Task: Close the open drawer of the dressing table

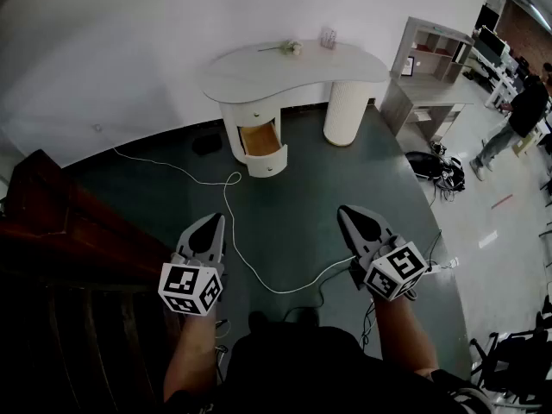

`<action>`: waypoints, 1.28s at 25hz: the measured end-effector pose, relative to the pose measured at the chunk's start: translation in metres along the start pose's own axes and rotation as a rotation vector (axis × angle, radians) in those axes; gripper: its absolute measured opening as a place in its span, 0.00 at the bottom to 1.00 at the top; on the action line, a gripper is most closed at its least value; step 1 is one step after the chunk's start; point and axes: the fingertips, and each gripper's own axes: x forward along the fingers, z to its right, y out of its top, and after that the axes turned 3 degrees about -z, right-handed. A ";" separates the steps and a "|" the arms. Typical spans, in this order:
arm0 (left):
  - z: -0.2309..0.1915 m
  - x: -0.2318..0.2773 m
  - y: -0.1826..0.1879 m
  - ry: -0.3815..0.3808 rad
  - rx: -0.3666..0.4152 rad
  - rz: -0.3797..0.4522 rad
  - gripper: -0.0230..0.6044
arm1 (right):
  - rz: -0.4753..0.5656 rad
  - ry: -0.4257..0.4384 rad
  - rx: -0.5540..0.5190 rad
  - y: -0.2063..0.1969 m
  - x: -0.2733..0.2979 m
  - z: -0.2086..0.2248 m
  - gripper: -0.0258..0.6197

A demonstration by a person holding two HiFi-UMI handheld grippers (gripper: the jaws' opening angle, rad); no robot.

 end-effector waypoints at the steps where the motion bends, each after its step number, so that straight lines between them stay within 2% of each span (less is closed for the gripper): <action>1: 0.000 0.001 -0.002 0.002 -0.002 -0.004 0.05 | -0.001 0.001 0.003 -0.001 -0.001 0.001 0.04; 12: 0.038 0.016 -0.013 -0.024 0.019 -0.038 0.05 | -0.010 0.000 0.024 -0.012 -0.025 0.023 0.04; 18: 0.068 0.023 -0.031 -0.017 0.020 -0.093 0.05 | -0.008 0.085 0.114 -0.025 -0.057 0.041 0.05; 24: 0.096 0.029 -0.039 -0.013 0.013 -0.112 0.05 | -0.030 0.140 0.198 -0.045 -0.070 0.057 0.05; 32: 0.076 0.067 -0.028 0.000 -0.003 -0.084 0.05 | -0.042 0.153 0.217 -0.047 -0.037 0.079 0.05</action>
